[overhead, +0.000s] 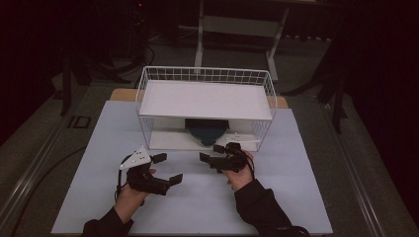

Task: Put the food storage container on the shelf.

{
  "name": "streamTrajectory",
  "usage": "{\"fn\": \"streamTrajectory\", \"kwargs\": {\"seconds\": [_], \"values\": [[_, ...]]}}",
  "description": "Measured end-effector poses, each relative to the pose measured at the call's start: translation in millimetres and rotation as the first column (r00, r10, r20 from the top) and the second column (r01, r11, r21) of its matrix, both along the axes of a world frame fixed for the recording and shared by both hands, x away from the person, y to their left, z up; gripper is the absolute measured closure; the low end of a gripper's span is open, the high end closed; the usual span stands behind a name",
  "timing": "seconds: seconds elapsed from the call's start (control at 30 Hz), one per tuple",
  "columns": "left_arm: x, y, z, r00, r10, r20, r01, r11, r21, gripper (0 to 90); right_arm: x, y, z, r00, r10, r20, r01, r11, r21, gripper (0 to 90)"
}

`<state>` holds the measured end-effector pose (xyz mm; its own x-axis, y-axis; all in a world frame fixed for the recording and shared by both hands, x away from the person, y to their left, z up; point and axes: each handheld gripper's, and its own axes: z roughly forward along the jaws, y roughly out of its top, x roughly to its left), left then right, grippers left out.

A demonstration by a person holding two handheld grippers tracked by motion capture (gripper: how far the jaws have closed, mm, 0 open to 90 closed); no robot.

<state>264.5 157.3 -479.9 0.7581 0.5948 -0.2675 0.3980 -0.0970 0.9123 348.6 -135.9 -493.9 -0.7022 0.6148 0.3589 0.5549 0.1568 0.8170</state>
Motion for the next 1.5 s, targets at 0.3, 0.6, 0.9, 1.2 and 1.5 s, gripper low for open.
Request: {"fn": "streamTrajectory", "kwargs": {"seconds": [0.3, 0.6, 0.9, 1.2, 1.5], "values": [[-3.3, -0.2, 0.7, 0.9999, -0.015, 0.009, 0.015, 0.9999, 0.008, 0.1, -18.3, -16.4, 3.2, 0.9995, -0.001, 0.033, 0.001, 1.0, -0.007, 20.1], [-5.8, 1.4, -0.6, 0.9999, -0.016, 0.007, 0.015, 0.9998, 0.013, 0.0, -43.9, -39.5, 2.2, 0.9974, -0.005, 0.072, 0.009, 0.999, -0.052, 20.1], [-7.1, 0.6, -1.0, 0.9995, -0.028, 0.011, 0.028, 0.9994, 0.019, 0.0, -62.9, -63.2, 1.2, 0.998, -0.03, 0.055, 0.032, 0.998, -0.045, 20.1], [-8.6, -0.6, -0.2, 0.9989, -0.041, 0.02, 0.041, 0.999, 0.015, 0.1, -81.2, -88.1, -0.9, 0.9975, -0.057, 0.042, 0.058, 0.998, -0.033, 20.0], [-8.9, -2.8, -1.8, 0.9981, -0.058, 0.02, 0.058, 0.9982, 0.016, 0.1, -88.7, -105.0, -4.3, 0.9956, -0.086, 0.037, 0.088, 0.995, -0.044, 20.0]]}}
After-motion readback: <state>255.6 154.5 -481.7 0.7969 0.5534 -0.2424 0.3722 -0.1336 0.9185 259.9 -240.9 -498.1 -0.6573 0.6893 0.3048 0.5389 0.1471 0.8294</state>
